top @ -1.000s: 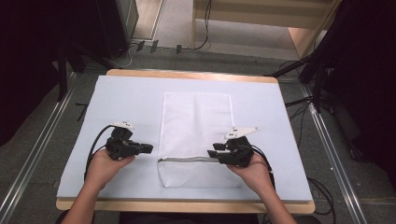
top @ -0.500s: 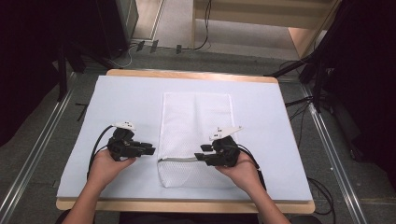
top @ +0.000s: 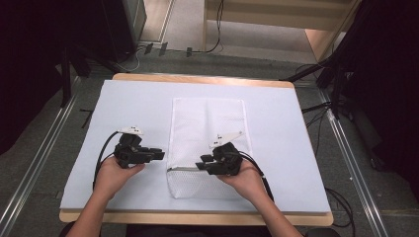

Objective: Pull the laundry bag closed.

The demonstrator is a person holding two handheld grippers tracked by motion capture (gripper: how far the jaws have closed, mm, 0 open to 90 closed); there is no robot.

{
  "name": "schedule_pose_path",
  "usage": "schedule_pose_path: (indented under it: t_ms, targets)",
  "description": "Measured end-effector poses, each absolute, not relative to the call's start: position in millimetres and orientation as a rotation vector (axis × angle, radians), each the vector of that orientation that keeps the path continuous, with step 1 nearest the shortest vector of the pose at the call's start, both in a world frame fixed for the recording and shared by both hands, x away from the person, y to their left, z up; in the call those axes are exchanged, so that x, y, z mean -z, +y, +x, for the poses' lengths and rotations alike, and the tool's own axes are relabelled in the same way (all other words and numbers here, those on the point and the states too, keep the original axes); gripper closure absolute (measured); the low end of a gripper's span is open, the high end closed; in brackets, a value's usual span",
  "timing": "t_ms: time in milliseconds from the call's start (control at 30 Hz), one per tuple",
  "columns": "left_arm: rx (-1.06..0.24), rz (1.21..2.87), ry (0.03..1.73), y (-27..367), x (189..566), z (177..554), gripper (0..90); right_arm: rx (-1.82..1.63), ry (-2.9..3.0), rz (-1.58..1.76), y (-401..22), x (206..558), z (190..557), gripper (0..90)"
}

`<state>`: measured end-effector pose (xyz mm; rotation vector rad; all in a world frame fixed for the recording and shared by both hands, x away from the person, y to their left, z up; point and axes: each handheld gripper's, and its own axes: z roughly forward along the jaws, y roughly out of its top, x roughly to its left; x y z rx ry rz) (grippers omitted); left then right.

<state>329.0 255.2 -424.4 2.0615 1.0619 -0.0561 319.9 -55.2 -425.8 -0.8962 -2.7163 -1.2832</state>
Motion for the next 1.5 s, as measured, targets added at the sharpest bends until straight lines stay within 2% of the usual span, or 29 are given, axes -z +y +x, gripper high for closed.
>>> schedule_pose_path:
  t_ms: [133, 333, 700, 1000, 1500]
  targets:
    - [0.08, 2.072, 1.046, 252, 426, 330, 83.7, 1.269, -2.715, -0.88, -46, 427, 320, 70.2]
    - [0.108, 2.096, 1.031, 247, 431, 332, 89.2, 1.259, -2.712, -0.857, -32, 429, 322, 73.5]
    - [0.158, 2.085, 1.027, 245, 436, 336, 90.0, 1.243, -2.699, -0.828, -9, 430, 325, 79.4]
    - [0.236, 2.104, 1.032, 238, 448, 339, 90.0, 1.195, -2.676, -0.82, 8, 441, 329, 78.1]
    - [0.252, 2.149, 1.079, 233, 462, 342, 90.0, 1.116, -2.675, -0.827, 18, 463, 332, 80.3]
